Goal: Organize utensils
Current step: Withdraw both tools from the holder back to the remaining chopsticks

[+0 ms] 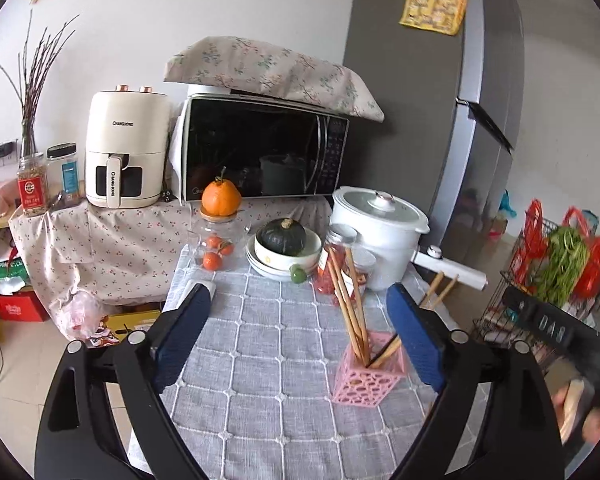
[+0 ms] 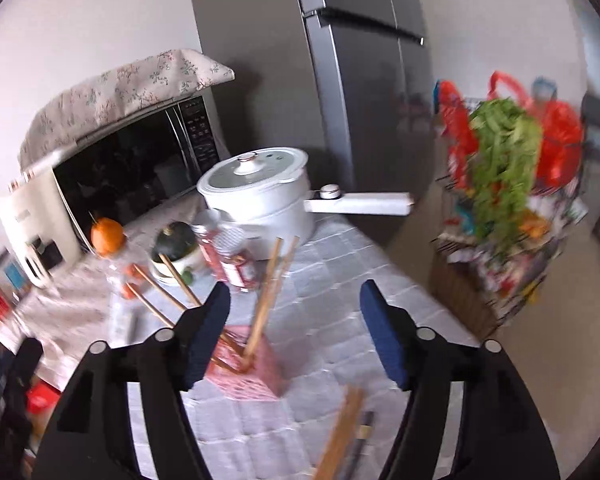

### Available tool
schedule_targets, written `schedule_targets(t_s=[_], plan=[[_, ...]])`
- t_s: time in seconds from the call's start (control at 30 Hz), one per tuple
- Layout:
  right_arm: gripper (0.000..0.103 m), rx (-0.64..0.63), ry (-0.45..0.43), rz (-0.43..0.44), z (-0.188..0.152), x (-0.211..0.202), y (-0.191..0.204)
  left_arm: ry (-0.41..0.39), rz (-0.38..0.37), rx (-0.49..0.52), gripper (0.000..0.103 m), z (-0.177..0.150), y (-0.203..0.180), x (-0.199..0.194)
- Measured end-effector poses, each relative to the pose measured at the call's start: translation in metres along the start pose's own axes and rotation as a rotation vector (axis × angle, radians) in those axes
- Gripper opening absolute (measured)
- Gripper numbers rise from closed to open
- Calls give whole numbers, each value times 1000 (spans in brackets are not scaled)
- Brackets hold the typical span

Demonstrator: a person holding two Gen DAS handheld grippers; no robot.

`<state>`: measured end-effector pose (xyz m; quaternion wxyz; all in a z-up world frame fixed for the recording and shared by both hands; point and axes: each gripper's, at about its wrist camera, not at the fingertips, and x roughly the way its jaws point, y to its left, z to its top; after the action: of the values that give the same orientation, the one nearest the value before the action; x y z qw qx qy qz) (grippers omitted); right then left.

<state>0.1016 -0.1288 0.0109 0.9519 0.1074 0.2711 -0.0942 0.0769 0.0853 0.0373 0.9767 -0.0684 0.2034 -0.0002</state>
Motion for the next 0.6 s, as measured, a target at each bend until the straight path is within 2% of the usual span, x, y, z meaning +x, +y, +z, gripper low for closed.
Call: schedule_targets(t_s=[0.1, 0.27, 0.47, 0.6], plan=[[75, -33, -30, -45, -15, -12, -2, 9, 7, 28, 92, -6, -10, -2], [89, -28, -63, -102, -35, -28, -14, 18, 7, 56, 96, -18, -22, -6], [96, 12, -28, -121, -54, -34, -35, 63, 3, 72, 96, -33, -30, -5], [96, 46, 28, -120, -67, -30, -52, 84, 0, 112, 96, -42, -39, -3]])
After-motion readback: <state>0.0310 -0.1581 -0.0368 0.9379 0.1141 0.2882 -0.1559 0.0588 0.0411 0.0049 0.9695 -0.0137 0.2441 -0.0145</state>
